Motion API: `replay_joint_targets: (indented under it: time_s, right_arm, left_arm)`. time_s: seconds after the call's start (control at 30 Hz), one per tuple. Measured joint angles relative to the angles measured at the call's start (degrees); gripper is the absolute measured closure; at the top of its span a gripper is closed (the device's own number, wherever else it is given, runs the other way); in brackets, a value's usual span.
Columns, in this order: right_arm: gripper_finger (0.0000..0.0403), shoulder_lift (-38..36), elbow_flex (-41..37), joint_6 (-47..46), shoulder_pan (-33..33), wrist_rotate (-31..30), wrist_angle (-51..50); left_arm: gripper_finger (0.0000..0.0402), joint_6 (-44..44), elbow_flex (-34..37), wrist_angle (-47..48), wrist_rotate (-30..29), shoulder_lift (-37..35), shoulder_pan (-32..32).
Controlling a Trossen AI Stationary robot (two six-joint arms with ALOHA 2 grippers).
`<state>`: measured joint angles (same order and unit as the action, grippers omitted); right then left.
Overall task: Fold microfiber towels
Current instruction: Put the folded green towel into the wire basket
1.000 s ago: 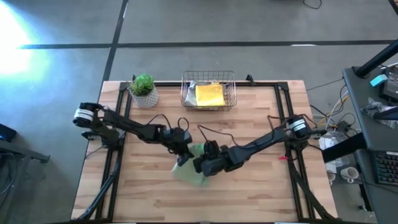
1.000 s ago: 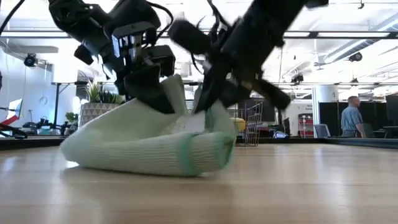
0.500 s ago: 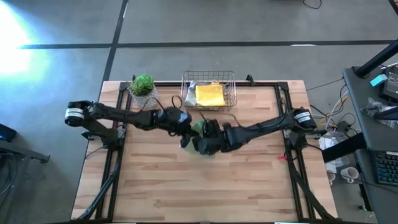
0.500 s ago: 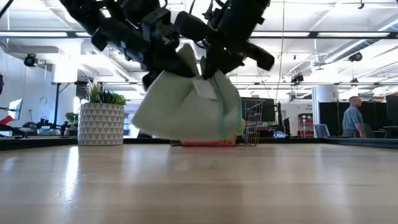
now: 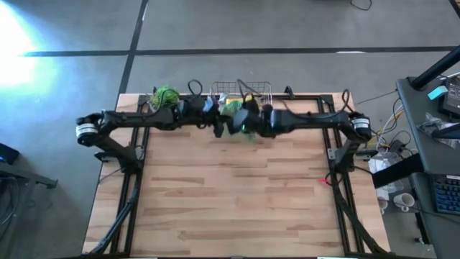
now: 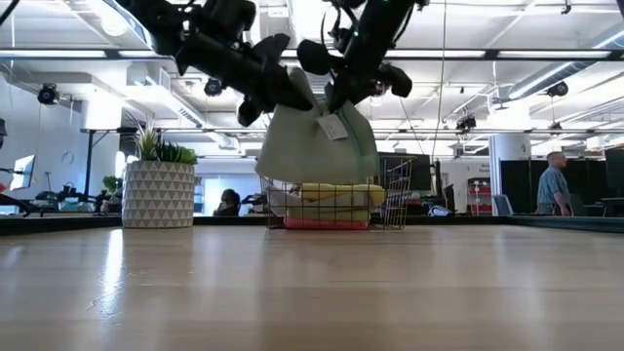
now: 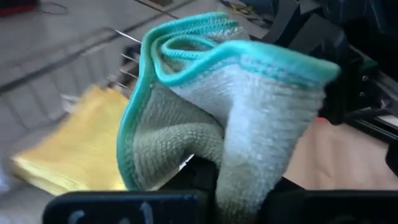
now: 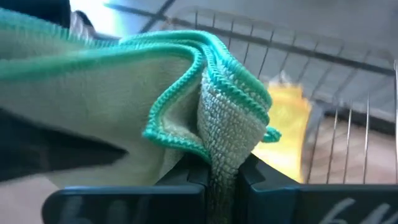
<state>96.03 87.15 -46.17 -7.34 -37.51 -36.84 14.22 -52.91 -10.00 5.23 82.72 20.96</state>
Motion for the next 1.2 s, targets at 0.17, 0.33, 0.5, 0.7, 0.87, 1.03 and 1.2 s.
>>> replay_joint_targets:
  time_s: [0.17,0.33,0.5,0.7,0.87,1.03,1.2]
  right_arm:
    - [0.039,-0.18,0.0,7.07,-6.41,4.36,7.52]
    - [0.039,0.93,0.0,10.57,-12.84,8.45,9.32]
    - [0.039,2.45,-0.01,13.82,-18.34,14.12,11.37]
    - [0.039,5.99,-0.02,14.74,-21.81,19.69,11.78]
    - [0.039,9.12,-0.02,16.05,-23.33,21.75,11.32]
    - [0.039,10.2,-0.02,17.68,-25.0,22.89,11.54]
    - [0.039,10.54,-0.01,20.42,-26.39,23.69,12.36]
  left_arm:
    - [0.0394,-0.22,-3.48,-0.1,-2.65,2.92,3.22]
    - [0.0394,-1.05,-6.96,-0.07,-2.99,7.21,6.38]
    - [0.0394,-2.92,-10.46,-0.01,-3.14,11.21,10.17]
    - [0.0394,-2.71,-11.69,-0.08,-3.24,15.48,13.05]
    - [0.0394,-2.7,-11.64,0.1,-3.23,20.45,14.52]
    - [0.0394,-2.71,-12.43,-0.51,-3.0,22.92,15.57]
    - [0.0394,-2.71,-12.65,-0.85,-2.93,22.95,16.56]
